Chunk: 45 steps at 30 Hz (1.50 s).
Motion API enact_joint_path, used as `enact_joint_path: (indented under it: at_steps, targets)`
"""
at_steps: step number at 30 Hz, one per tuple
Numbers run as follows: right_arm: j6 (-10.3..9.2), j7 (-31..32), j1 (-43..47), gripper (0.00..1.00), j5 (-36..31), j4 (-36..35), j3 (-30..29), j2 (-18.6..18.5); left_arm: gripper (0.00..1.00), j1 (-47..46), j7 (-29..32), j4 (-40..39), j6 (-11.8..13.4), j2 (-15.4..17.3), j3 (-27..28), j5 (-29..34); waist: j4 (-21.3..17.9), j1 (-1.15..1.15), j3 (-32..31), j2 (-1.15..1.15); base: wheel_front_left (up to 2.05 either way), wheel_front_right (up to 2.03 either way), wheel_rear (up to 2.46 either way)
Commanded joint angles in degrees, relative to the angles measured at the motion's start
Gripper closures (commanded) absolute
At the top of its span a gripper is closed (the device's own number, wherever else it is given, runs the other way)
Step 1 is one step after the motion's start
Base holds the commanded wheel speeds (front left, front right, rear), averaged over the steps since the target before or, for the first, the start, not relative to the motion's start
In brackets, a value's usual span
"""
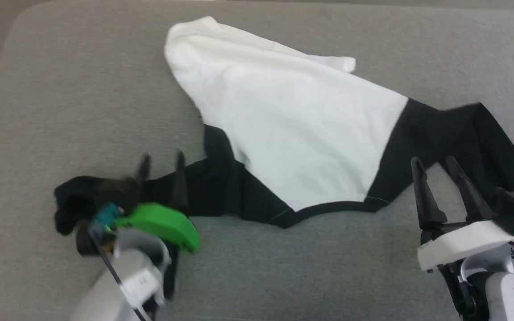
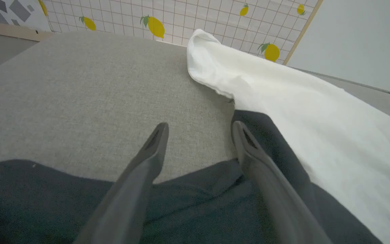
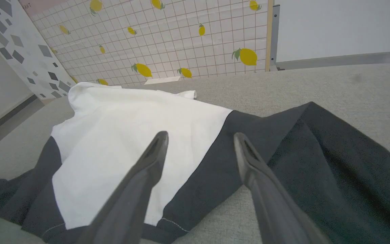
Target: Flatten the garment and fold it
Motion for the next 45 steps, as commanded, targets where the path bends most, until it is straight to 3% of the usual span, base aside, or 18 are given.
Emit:
enact_joint_path:
  at_steps: [1,8,14,27,28,29,37,45]
  targets:
    - [-0.09,0.4,0.8,0.00,-0.4,-0.5,-0.1,0.0,0.00,1.6,1.0,-1.3,0.2,0.2,-1.1,0.8,3.1,0.00,-2.3,0.00,0.00,0.00,0.00]
    - [-0.09,1.5,1.2,0.00,-0.4,-1.7,0.1,0.0,0.00,5.6,8.9,-5.4,-0.2,1.2,-8.5,2.5,4.5,0.00,-2.7,0.00,0.00,0.00,0.00]
    - [-0.09,1.3,1.1,0.00,0.2,-1.4,1.0,0.0,0.00,2.2,15.5,-0.6,-1.9,2.4,-13.6,5.4,2.8,0.00,-2.4,0.00,0.00,0.00,0.00]
    - [-0.09,0.0,0.7,0.00,1.0,0.0,1.4,0.0,0.00,-2.4,14.9,5.5,-2.6,0.9,-14.1,6.3,-0.8,0.00,-1.3,0.00,0.00,0.00,0.00]
    - [-0.09,0.0,0.7,0.00,1.1,0.0,1.4,0.0,0.60,-2.6,14.3,5.4,-2.7,0.7,-14.0,6.3,-0.9,0.00,-1.2,0.00,0.00,0.00,0.00]
    - [-0.09,-0.2,0.6,0.00,1.1,0.1,1.3,0.0,1.00,-2.7,13.7,5.3,-2.9,0.5,-14.0,6.3,-1.0,0.00,-1.2,0.00,0.00,0.00,0.00]
    - [-0.09,-0.2,0.4,0.00,1.0,1.2,-0.9,0.0,1.00,-2.4,9.6,3.8,-3.2,0.1,-13.2,6.0,0.0,0.00,-1.7,0.00,0.00,0.00,0.00]
    - [-0.09,4.7,-5.6,0.00,4.4,9.2,-6.5,0.0,1.00,0.3,7.8,2.1,-0.2,2.3,-9.4,4.0,1.5,0.00,-1.7,0.00,0.00,0.00,0.00]
